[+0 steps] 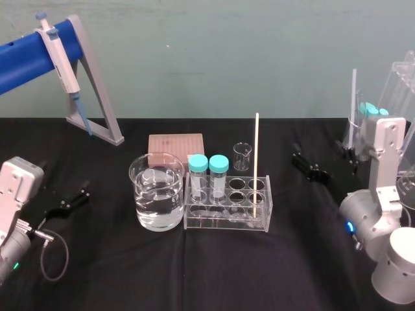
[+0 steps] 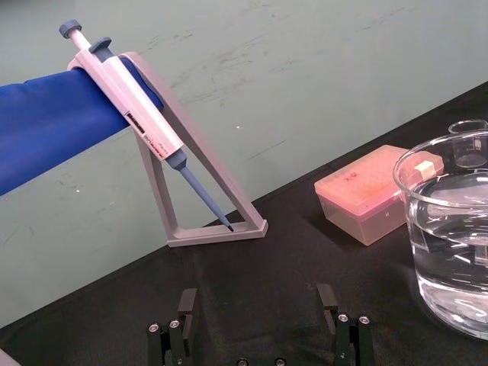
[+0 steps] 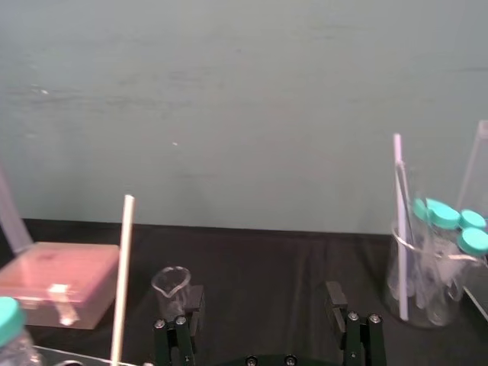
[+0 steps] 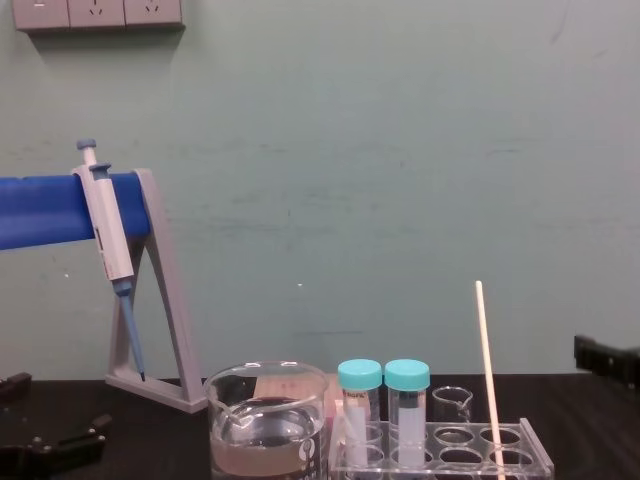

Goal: Hold the thermometer with one hand and immerse one end into the beaker, then reinsert it into the test tube rack.

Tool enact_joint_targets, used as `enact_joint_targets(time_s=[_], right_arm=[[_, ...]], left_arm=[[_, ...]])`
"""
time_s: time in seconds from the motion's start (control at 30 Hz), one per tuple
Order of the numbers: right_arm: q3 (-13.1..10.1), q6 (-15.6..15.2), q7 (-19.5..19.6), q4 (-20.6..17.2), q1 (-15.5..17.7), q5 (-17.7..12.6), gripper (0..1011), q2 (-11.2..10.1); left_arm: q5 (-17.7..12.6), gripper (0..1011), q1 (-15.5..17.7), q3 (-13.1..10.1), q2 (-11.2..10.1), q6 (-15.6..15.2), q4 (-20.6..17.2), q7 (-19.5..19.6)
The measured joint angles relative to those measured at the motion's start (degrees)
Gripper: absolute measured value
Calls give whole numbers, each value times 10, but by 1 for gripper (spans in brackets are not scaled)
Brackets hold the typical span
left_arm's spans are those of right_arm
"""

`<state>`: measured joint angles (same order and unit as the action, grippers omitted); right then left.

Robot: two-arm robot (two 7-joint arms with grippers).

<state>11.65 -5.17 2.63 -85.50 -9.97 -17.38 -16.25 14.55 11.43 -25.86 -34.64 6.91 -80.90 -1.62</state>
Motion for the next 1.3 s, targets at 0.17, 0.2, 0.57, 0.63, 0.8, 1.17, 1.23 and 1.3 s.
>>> enact_joint_targets(time_s=[0.17, 0.2, 0.57, 0.63, 0.8, 1.17, 1.23, 1.3], right_arm=[[0, 14, 8, 37, -3, 15, 1000, 17], [0, 14, 8, 49, -5, 17, 1000, 21], [0, 13, 4, 63, -6, 19, 1000, 25], [0, 13, 4, 62, -6, 19, 1000, 25], [1, 13, 5, 61, -6, 19, 1000, 25], [1, 14, 5, 60, -6, 19, 1000, 24], [1, 14, 5, 60, -6, 19, 1000, 24], [1, 14, 5, 59, -6, 19, 1000, 24]], left_arm=[[0, 1004, 0, 0, 0, 0, 0, 0], [0, 1004, 0, 0, 0, 0, 0, 0], [0, 1004, 0, 0, 0, 0, 0, 0], [0, 1004, 0, 0, 0, 0, 0, 0], [0, 1004, 0, 0, 0, 0, 0, 0], [0, 1004, 0, 0, 0, 0, 0, 0], [0, 1004, 0, 0, 0, 0, 0, 0], [0, 1004, 0, 0, 0, 0, 0, 0]])
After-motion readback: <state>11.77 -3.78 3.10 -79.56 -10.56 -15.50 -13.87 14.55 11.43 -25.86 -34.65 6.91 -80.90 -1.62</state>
